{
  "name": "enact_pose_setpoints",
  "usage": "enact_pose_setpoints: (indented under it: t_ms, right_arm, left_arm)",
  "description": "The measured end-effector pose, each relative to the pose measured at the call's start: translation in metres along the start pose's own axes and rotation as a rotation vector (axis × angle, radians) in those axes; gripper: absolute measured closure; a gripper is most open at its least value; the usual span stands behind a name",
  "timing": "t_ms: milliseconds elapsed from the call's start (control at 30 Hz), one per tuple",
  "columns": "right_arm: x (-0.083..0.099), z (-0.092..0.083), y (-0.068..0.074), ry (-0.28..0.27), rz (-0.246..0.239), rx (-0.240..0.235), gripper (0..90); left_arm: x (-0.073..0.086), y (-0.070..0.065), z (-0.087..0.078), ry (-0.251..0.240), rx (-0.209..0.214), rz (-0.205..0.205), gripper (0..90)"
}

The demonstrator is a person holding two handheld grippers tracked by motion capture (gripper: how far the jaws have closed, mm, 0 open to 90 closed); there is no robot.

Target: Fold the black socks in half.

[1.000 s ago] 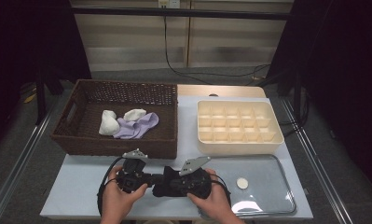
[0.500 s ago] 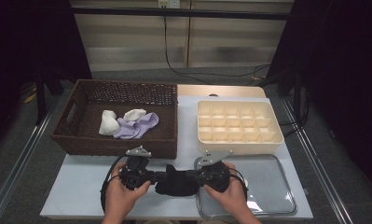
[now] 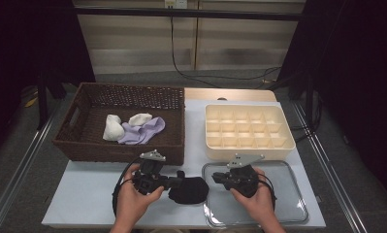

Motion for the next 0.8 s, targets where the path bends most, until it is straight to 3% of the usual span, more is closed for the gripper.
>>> enact_pose_setpoints:
  t_ms: [233, 800]
  right_arm:
    - [0.006, 0.002, 0.001, 0.017, 0.005, -0.003, 85.3]
    - [0.008, 0.005, 0.004, 0.023, 0.002, -0.015, 85.2]
  left_arm:
    - [-0.001, -0.006, 0.006, 0.013, -0.002, 0.044, 88.1]
    - [-0.006, -0.025, 0.022, 0.001, 0.007, 0.102, 88.3]
Point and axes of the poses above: each handheld gripper's, and its own axes: z roughly forward along the jaws, x roughly out of its underside, y roughly to its left, the point moved 10 cm from there along z, roughly forward along the jaws, and after that the axes turned 13 degrees about -x, right-handed, at the moved point
